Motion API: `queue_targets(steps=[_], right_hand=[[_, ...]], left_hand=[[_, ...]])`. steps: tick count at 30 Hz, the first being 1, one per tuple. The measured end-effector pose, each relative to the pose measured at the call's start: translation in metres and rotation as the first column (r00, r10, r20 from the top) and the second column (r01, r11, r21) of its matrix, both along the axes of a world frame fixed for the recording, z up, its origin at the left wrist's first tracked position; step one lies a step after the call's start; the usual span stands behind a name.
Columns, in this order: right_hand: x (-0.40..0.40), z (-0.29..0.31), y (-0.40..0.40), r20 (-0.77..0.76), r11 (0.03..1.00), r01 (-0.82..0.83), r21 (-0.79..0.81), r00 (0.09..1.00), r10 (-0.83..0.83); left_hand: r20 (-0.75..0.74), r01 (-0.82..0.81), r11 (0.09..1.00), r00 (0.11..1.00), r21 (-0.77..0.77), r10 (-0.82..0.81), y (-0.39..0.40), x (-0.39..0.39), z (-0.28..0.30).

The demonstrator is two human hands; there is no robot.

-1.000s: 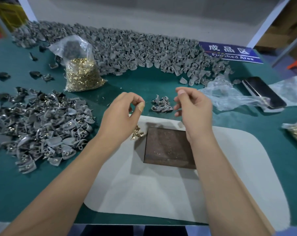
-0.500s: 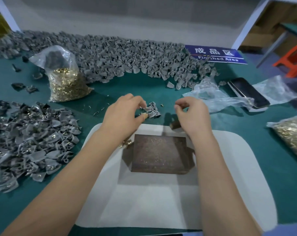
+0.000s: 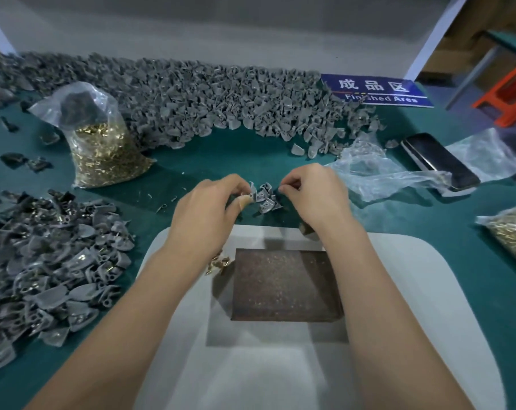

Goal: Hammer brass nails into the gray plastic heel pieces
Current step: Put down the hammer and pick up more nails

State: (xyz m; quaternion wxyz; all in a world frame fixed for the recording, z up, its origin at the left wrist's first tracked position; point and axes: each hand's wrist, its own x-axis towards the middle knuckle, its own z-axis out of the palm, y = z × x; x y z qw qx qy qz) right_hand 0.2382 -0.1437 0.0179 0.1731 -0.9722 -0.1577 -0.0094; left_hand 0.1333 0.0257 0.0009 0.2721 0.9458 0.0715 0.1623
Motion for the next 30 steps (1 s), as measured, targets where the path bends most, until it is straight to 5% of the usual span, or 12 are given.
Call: queue_targets(steps=[2,4,7,10,14,20,30], right_hand=[[-0.003,0.002,-0.003,0.027,1.000,-0.018,0.002,0.999,0.018],[-0.011,0.006,-0.009,0.029,0.975,-0.018,0.223,1.000,0.012],[-0.035,0.018,-0.014,0.027,0.766,-0.083,0.638,0.996,0.086],[-0.065,0.024,-0.014,-0.014,0.615,-0.105,0.781,0.983,0.185],[-0.093,0.020,-0.018,-0.049,0.597,-0.060,0.800,0.985,0.164],[-0.123,0.012,-0.009,0.106,0.621,-0.162,0.767,0.986,0.126],[-0.135,0.009,-0.009,0.257,0.675,-0.273,0.685,0.958,0.127]], left_hand=[[0.016,0.009,0.989,1.000,-0.150,-0.006,-0.001,-0.002,-0.001],[0.044,0.028,0.964,0.999,-0.263,-0.017,-0.005,-0.005,-0.001],[0.151,0.088,0.944,0.988,-0.318,-0.041,-0.012,-0.011,0.005],[0.285,0.180,0.904,0.956,-0.387,-0.068,-0.019,-0.019,0.011],[0.369,0.189,0.903,0.929,-0.385,-0.037,-0.026,-0.039,0.005],[0.501,0.130,0.939,0.864,-0.318,0.050,-0.030,-0.064,0.006],[0.481,0.153,0.955,0.876,-0.256,-0.012,-0.032,-0.074,0.004]])
